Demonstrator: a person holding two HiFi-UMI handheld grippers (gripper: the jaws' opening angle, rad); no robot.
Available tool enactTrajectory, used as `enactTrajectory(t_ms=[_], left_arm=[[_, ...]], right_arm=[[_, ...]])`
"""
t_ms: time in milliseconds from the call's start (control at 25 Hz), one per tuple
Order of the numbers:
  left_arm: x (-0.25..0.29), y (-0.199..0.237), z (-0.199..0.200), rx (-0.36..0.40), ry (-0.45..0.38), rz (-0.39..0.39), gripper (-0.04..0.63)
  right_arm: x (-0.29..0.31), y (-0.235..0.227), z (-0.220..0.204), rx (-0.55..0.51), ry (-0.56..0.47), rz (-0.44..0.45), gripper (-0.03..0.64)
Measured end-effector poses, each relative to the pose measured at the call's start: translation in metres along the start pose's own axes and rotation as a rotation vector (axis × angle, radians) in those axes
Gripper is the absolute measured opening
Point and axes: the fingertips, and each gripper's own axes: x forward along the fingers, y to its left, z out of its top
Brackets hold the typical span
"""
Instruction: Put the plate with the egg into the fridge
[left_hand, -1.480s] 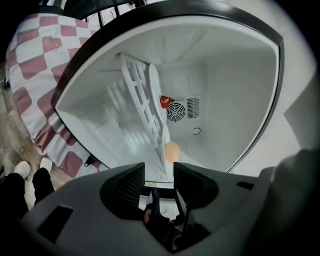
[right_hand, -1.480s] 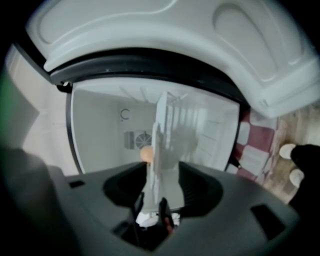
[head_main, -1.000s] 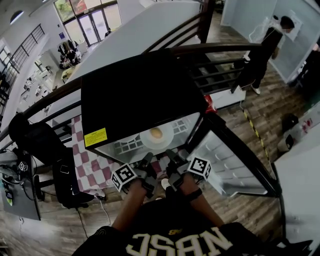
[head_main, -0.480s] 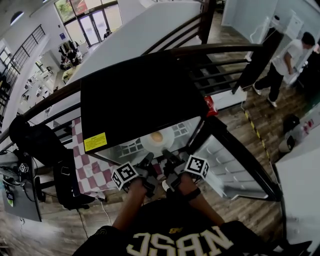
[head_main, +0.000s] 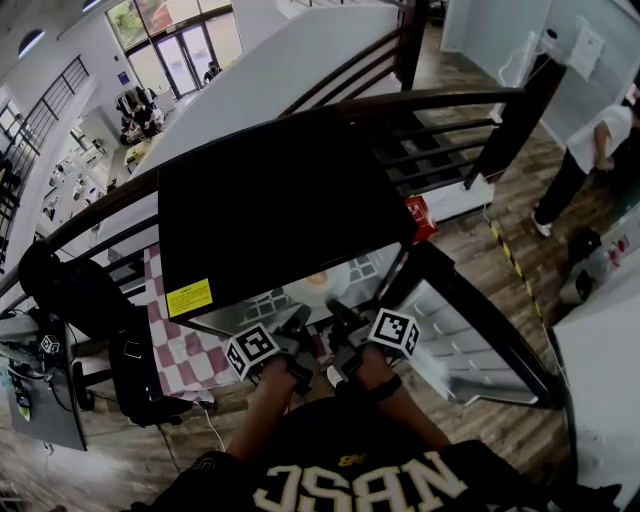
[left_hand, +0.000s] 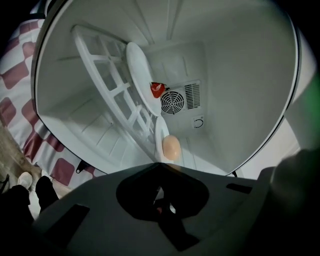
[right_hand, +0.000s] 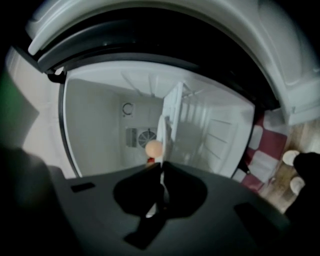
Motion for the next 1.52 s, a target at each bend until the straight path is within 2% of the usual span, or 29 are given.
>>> enactTrajectory(t_ms=[720,1240,1520], left_arm=[[0.016,-0.012,0.008,0.002,0.01,-0.022,0.021],[-0.013,-0.005,0.004,-0.005,-0.012,-0.009,0.021],[-0.03,-0.003,-0.006,-0.013,-0.021,-0.01,0.021]], right_arm=[[0.021,0.001,0.019,0.019,-0.017,-0.019,0.035],[0.041,0.012,0.035,-0.023,-0.063,-0.048,0.035],[0.044,0.009,0.042,-0.036,-0.093,-0.103,0.035]])
